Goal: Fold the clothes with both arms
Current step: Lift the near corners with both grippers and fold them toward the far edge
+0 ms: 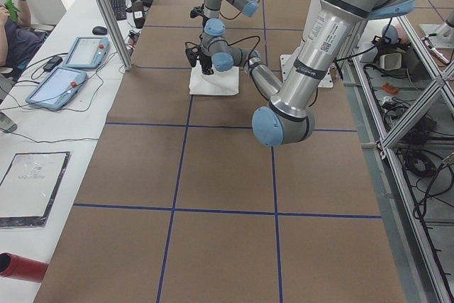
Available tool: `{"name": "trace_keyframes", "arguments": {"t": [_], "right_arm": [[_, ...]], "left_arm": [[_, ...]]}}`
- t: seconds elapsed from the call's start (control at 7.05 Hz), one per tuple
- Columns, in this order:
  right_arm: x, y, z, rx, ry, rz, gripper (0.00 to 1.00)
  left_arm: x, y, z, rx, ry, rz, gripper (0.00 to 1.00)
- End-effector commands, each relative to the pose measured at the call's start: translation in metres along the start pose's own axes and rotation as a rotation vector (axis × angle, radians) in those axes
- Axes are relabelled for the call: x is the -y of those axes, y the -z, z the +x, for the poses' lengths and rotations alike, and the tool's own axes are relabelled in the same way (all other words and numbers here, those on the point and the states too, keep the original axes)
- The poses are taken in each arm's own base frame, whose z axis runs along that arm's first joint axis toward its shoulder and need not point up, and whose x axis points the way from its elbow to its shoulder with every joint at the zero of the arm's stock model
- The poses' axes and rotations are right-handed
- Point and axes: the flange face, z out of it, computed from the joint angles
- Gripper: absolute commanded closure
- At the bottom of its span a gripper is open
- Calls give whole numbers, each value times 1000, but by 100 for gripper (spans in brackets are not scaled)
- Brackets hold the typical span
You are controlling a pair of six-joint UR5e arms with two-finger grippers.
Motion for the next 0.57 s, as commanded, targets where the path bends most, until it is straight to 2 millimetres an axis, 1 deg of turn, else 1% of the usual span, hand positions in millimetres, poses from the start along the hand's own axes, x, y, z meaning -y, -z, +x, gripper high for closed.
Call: {"name": "trace_keyframes", "arguments": {"t": [0.0, 0.14, 0.28, 0.43], "right_arm": [[9, -17, -2, 19, 0, 5, 0], [12, -17, -2, 21, 1, 5, 0], [15, -14, -3, 28, 0, -2, 0], [13, -10, -7, 36, 4, -6, 0]], "left_arm": [[15, -7, 7, 0, 21, 18, 0], [27, -9, 9, 4, 31, 32, 0], [35, -11, 6, 13, 30, 41, 0], [49, -8, 4, 16, 39, 57, 0]]}}
